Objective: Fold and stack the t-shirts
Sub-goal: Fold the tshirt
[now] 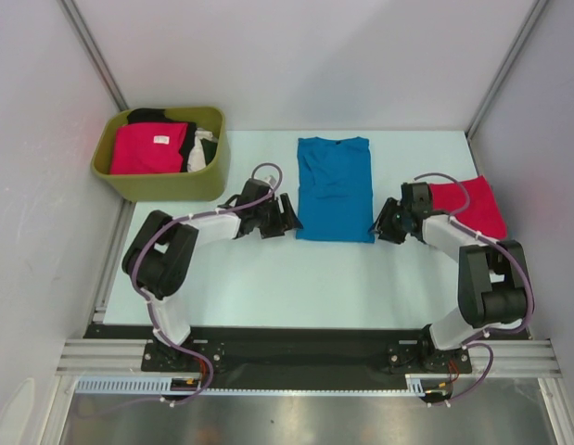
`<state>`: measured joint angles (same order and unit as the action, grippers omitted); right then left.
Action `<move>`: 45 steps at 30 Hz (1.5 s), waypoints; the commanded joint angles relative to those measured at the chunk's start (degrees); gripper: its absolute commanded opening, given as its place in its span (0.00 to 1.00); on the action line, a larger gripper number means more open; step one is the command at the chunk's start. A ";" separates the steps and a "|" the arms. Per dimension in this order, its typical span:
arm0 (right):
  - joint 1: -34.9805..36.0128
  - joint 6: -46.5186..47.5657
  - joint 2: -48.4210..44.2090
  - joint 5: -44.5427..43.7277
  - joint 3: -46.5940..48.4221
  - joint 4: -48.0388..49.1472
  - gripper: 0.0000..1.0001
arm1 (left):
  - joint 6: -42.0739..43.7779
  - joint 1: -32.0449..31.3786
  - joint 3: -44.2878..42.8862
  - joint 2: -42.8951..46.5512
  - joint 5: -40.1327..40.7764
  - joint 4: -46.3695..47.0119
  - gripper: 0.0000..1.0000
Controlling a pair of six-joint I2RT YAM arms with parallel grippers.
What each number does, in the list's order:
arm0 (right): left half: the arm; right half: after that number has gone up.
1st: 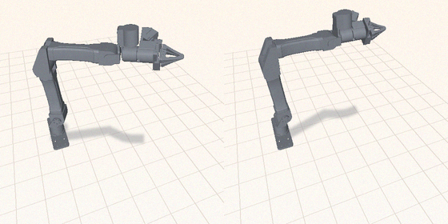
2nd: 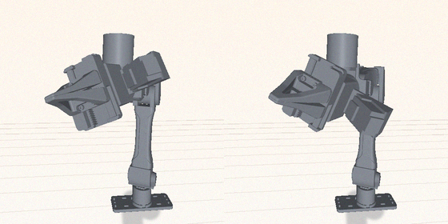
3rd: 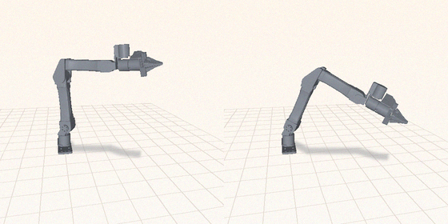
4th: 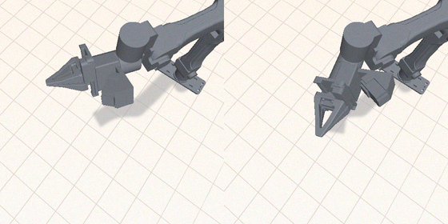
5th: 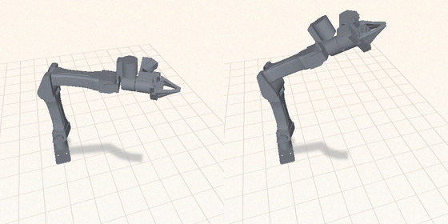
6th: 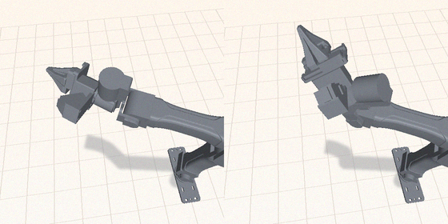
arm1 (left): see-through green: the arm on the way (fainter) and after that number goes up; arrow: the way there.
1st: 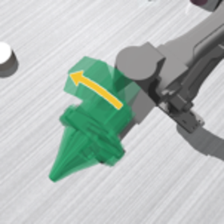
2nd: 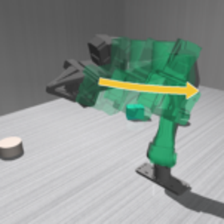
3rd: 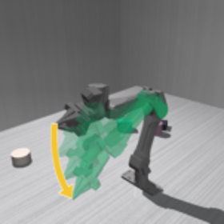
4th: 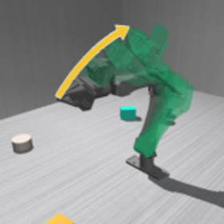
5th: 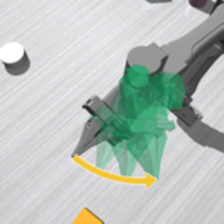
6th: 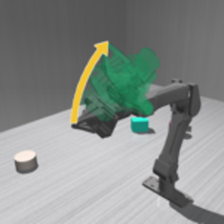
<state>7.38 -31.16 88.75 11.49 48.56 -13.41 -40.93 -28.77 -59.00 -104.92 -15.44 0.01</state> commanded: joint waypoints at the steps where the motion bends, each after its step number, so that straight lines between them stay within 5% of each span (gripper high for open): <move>1: 0.01 0.92 1.86 0.91 -0.30 3.82 0.43 | 0.67 -0.75 0.64 0.95 -1.17 3.59 0.72; 9: 0.53 1.18 5.91 0.82 -1.27 5.76 0.35 | 0.76 -1.02 0.82 -1.16 -2.14 4.12 0.68; 14: 0.62 1.45 5.73 0.38 -1.88 5.59 0.02 | 1.29 -1.63 1.96 -0.81 -1.61 3.59 0.62; 32: 0.71 1.36 4.15 0.56 -2.41 6.82 0.00 | 0.59 -3.39 3.19 -3.88 0.85 4.20 0.47; 38: 0.62 1.54 3.62 1.78 -3.03 7.87 0.00 | 0.67 -3.57 3.11 -5.12 0.68 6.84 0.23; 40: 0.62 1.36 3.27 2.74 -3.03 7.70 0.00 | 0.76 -3.48 3.63 -4.50 0.50 7.37 0.02; 45: 0.71 0.92 -0.06 3.98 -3.82 6.30 0.00 | 1.02 -3.48 6.79 1.73 0.94 7.82 0.00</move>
<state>7.79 -30.81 92.42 13.69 45.23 -6.37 -41.06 -31.88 -54.30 -107.33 -15.44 9.34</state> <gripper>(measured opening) 0.016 0.016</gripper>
